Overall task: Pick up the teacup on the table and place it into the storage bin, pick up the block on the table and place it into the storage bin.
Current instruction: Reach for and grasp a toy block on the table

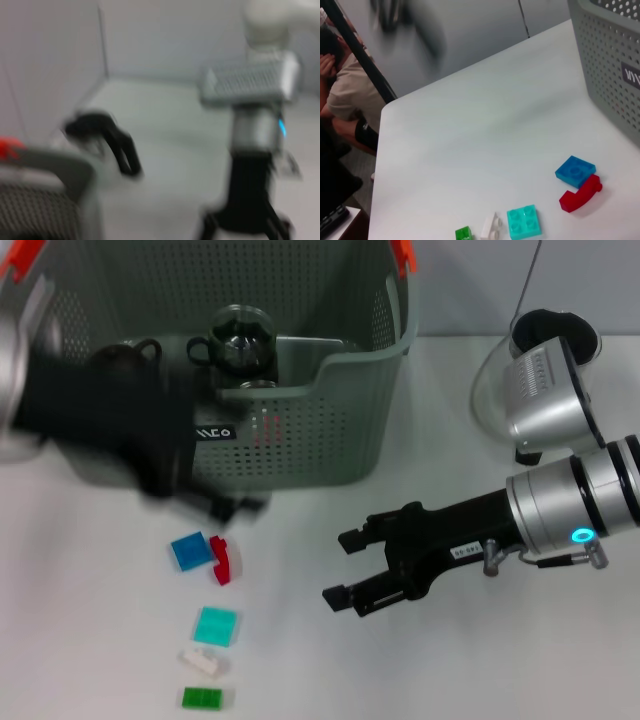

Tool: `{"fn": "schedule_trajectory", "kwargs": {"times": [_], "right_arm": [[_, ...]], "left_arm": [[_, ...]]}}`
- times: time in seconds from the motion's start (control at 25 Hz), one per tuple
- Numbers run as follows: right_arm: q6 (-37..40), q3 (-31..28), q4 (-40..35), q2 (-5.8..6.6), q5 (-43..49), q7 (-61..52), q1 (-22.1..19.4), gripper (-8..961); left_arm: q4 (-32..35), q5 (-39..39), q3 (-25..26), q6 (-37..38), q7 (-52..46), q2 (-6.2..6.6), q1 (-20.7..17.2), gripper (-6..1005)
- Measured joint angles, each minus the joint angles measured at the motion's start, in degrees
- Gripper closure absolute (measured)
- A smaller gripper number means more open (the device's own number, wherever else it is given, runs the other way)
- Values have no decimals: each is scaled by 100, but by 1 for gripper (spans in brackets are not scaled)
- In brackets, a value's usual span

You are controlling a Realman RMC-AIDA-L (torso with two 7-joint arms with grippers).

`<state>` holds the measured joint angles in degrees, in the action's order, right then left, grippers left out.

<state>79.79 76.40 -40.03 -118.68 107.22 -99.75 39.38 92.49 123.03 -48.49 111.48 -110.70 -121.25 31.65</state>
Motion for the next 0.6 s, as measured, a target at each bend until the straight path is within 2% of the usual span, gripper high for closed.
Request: {"fn": "schedule_trajectory", "kwargs": {"times": [0.12,0.24,0.36,0.6], "right_arm": [[-8,-28,0,-10,1,0,-6,59],[-15,-36,0,-14,1,-3,-9,59],[-16,-37,0,-25,1,-4,-9,59],[-15,-38,51,-31,13,-7,-8,59]], "left_arm": [[404,626,-833,-57,395,-148,-630,34],[435,1602,-1478,-471,437,-262,-896,34],[67,2337,-1919,-921,198,-298,-877,35],[-640,3028,-2321,-1708,-382,-303,-605,36]]}}
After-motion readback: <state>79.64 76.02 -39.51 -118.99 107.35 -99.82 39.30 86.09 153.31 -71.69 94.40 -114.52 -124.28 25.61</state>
